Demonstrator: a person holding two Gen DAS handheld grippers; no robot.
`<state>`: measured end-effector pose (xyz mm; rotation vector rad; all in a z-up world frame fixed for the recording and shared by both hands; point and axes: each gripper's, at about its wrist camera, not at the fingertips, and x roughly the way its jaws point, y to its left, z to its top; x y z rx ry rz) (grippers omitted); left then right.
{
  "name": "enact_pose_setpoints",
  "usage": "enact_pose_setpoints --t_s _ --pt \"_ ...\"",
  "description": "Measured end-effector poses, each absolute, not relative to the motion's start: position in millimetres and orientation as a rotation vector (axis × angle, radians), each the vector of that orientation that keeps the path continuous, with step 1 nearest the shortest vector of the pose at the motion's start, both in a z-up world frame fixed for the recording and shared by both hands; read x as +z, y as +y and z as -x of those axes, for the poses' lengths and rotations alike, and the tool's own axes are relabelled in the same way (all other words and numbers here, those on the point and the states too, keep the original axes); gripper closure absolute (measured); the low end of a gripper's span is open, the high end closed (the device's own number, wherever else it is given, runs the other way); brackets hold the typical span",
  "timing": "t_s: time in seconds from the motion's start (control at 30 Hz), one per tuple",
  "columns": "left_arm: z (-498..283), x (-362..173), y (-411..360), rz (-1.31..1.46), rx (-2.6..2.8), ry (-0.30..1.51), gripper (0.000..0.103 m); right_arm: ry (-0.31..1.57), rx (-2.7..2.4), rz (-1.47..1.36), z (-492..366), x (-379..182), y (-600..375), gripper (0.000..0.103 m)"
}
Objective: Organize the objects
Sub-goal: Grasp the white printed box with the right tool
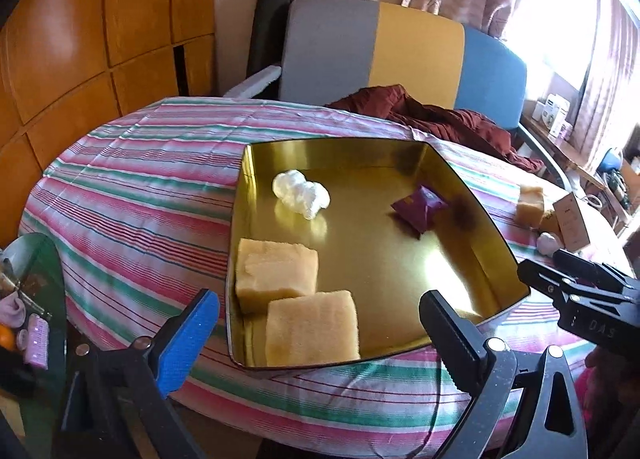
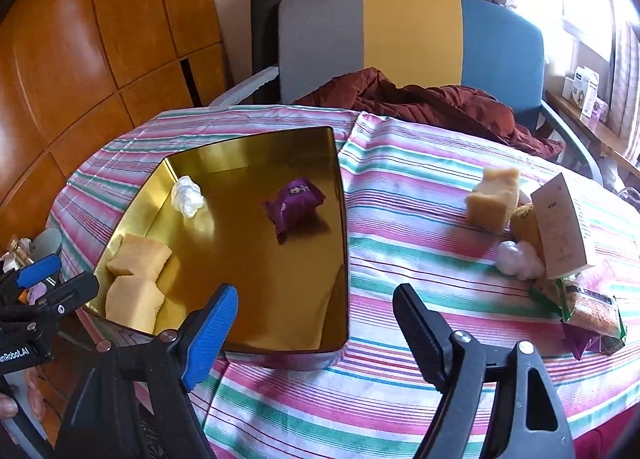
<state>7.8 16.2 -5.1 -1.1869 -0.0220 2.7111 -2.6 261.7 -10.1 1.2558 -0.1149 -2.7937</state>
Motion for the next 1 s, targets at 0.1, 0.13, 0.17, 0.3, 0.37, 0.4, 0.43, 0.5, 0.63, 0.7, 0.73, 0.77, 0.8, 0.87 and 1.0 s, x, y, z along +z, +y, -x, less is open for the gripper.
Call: enact_pose_setpoints --t_s 0.1,0.13,0.17,0.3,0.37,0.4,0.43,0.5,0.63,0.7,0.73,0.77,0.8,0.87,1.0 --pt "-8 -7 20 1.188 2.676 -0.040 0.002 -0.134 -2.804 -1.269 2 -12 270 0.021" --pt "-7 -8 21 1.190 2.668 -0.043 0.002 -0.139 -2.812 -1.275 2 -13 275 0.021" --pt "-6 -8 21 1.194 2.654 -0.052 0.002 -0.147 -2.825 -1.282 2 -13 280 0.021" --pt "-3 -12 23 1.226 2.601 -0.108 0.002 -0.220 -2.883 -1.311 -2 -14 312 0.021" --pt "-1 -14 24 1.245 2.575 -0.129 0.002 -0.258 -2.916 -1.319 -5 -13 328 0.021" --pt "-1 -14 26 1.249 2.564 -0.134 0.002 -0.276 -2.934 -1.321 -7 -11 338 0.021" --pt "0 -15 28 1.254 2.551 -0.131 0.002 -0.290 -2.955 -1.325 -9 -10 348 0.021" --pt "0 -16 32 1.256 2.538 -0.120 0.002 -0.316 -2.993 -1.329 -12 -6 368 0.021" --pt "1 -14 44 1.242 2.494 -0.107 0.002 -0.370 -3.075 -1.342 -10 3 414 0.021" --pt "2 -12 49 1.233 2.478 -0.106 0.002 -0.367 -3.110 -1.355 -5 8 435 0.021" --pt "3 -11 52 1.236 2.464 -0.116 0.002 -0.366 -3.127 -1.375 1 9 447 0.021" --pt "4 -11 54 1.239 2.453 -0.128 0.002 -0.363 -3.128 -1.390 3 9 456 0.021" --pt "6 -11 56 1.245 2.447 -0.138 0.002 -0.352 -3.129 -1.408 9 9 465 0.021" --pt "9 -11 60 1.260 2.432 -0.139 0.002 -0.306 -3.136 -1.460 23 6 480 0.021" --pt "13 -13 68 1.281 2.400 -0.121 0.002 -0.297 -3.079 -1.542 45 -6 501 0.021"
